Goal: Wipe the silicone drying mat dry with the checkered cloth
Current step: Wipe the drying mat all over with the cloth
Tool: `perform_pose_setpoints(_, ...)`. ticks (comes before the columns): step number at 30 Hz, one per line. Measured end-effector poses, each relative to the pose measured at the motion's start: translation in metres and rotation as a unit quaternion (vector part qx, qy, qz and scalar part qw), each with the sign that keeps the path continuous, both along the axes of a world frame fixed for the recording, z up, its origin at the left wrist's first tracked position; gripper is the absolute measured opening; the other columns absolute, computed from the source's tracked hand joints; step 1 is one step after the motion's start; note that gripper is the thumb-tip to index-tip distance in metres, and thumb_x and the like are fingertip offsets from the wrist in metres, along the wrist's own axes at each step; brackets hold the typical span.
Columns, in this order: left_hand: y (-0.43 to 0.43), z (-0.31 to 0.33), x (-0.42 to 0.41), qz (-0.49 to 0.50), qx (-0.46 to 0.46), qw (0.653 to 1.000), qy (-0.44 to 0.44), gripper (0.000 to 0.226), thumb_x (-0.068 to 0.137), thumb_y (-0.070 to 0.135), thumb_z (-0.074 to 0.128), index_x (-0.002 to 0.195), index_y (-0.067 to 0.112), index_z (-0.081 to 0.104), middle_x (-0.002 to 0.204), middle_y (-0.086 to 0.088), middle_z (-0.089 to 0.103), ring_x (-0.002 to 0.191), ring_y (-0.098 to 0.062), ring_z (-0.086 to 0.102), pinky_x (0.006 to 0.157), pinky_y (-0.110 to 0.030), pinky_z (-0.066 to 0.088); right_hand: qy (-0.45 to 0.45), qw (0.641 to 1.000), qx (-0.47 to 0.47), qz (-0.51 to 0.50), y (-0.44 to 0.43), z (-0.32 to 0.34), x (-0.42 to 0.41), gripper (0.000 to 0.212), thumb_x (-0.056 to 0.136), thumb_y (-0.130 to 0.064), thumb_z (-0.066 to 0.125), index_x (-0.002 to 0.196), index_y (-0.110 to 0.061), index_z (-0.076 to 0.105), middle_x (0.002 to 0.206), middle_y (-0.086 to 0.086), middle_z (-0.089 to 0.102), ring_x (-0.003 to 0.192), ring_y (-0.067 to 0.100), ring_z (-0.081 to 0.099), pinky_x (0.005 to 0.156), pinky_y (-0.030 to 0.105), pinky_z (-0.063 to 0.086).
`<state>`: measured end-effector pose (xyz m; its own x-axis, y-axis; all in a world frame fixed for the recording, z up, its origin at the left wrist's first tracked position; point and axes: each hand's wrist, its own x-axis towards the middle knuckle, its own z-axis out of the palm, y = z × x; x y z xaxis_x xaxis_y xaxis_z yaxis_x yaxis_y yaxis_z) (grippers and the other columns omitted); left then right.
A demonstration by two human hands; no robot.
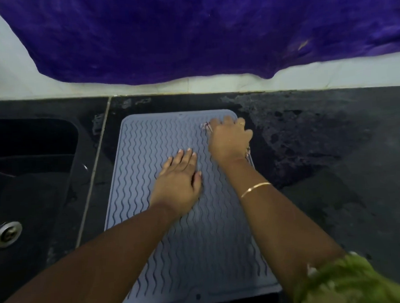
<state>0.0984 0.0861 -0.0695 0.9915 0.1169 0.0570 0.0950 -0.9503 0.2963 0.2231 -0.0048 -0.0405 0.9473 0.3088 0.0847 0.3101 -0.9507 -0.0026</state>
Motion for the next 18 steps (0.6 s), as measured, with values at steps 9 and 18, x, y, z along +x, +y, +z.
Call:
perform_pose_setpoints(9, 0.002, -0.001, 0.001, 0.005, -0.004, 1.000, 0.007, 0.053, 0.099, 0.033, 0.027, 0.148, 0.014, 0.022, 0.157, 0.000, 0.019, 0.145, -0.015, 0.012, 0.118, -0.030, 0.001, -0.119, 0.991, 0.036, 0.058, -0.072, -0.011, -0.154, 0.040, 0.053, -0.020, 0.076, 0.093, -0.023, 0.071, 0.085, 0.002, 0.065, 0.086, 0.030, 0.056, 0.062, 0.034, 0.041)
perform_pose_setpoints(18, 0.001, -0.001, 0.000, -0.007, 0.003, 1.000, 0.015, 0.054, 0.099, 0.033, 0.026, 0.149, 0.011, 0.020, 0.158, -0.003, 0.017, 0.146, -0.017, 0.010, 0.118, -0.032, 0.002, -0.159, 0.985, 0.041, 0.056, -0.089, -0.015, -0.175, 0.024, 0.070, -0.022, 0.067, 0.094, -0.024, 0.066, 0.078, 0.004, 0.060, 0.073, 0.027, 0.054, 0.058, 0.033, 0.036)
